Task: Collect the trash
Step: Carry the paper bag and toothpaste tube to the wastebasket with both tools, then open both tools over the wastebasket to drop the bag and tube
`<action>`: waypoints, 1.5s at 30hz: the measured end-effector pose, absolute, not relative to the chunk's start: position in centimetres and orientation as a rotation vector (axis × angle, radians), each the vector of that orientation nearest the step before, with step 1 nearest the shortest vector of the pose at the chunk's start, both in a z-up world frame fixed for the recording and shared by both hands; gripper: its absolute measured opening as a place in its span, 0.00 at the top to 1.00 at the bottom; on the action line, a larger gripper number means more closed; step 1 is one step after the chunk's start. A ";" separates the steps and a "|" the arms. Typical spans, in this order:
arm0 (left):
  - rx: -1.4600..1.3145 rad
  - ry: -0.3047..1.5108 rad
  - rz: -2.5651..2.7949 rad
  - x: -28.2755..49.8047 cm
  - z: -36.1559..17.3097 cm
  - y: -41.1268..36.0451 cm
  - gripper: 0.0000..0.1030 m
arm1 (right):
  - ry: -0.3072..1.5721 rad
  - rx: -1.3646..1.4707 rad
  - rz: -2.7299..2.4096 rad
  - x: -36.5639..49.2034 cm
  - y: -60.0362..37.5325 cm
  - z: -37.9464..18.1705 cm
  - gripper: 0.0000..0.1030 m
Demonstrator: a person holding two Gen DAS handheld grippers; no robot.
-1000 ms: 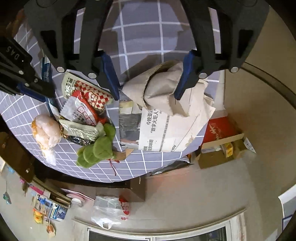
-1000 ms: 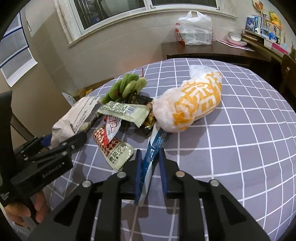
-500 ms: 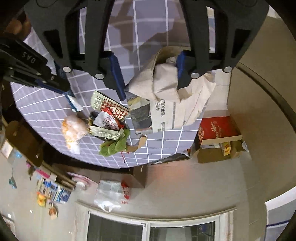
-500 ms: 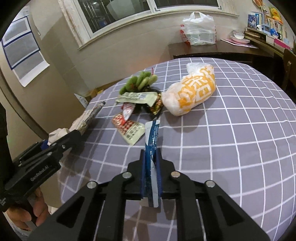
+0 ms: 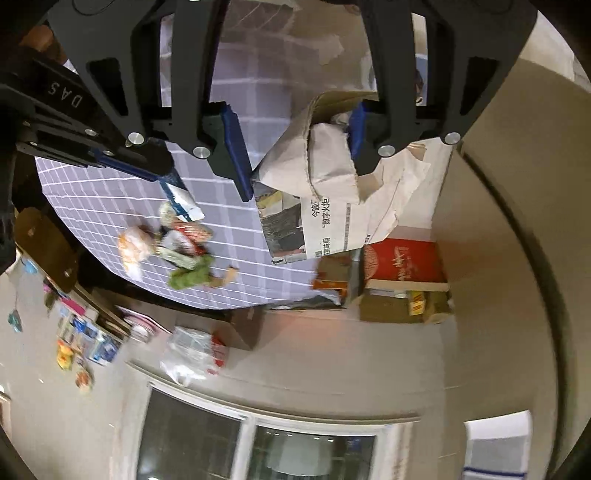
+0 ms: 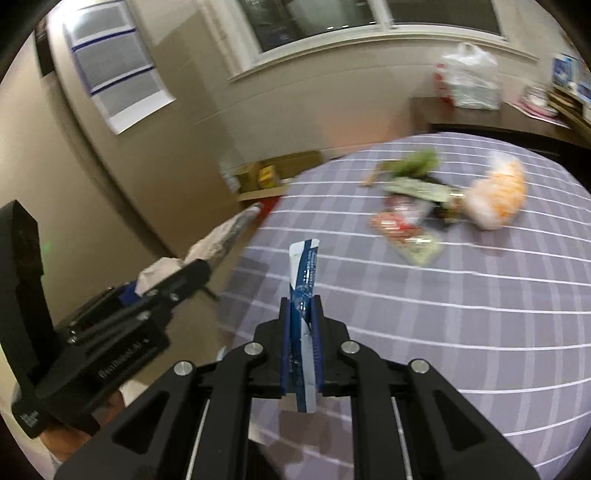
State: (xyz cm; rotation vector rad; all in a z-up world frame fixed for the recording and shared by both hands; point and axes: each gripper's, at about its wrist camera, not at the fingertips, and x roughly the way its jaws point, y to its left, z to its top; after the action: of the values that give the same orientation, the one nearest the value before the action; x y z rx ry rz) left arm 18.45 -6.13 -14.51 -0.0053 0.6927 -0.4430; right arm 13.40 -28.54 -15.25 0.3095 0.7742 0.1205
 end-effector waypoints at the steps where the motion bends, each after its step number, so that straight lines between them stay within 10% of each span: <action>1: -0.017 0.693 -0.428 18.4 -14.6 -5.0 0.57 | 0.781 0.296 0.150 14.0 -27.0 -15.2 0.89; 19: -0.179 0.810 -0.047 23.3 -21.9 15.4 0.57 | 0.886 0.127 0.460 23.8 -6.5 -20.8 0.86; 22: -0.205 0.839 -0.015 24.0 -23.3 17.3 0.57 | 0.887 0.073 0.455 25.9 -4.4 -22.3 0.63; 45: -0.183 0.919 -0.081 27.4 -26.9 15.0 0.47 | 0.875 0.111 0.367 25.3 -6.4 -24.2 0.46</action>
State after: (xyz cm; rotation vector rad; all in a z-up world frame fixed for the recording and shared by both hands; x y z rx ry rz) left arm 27.45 15.04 -26.91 -0.1833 0.9193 -0.0806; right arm 25.27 -6.44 -24.24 0.1113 0.8754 0.3674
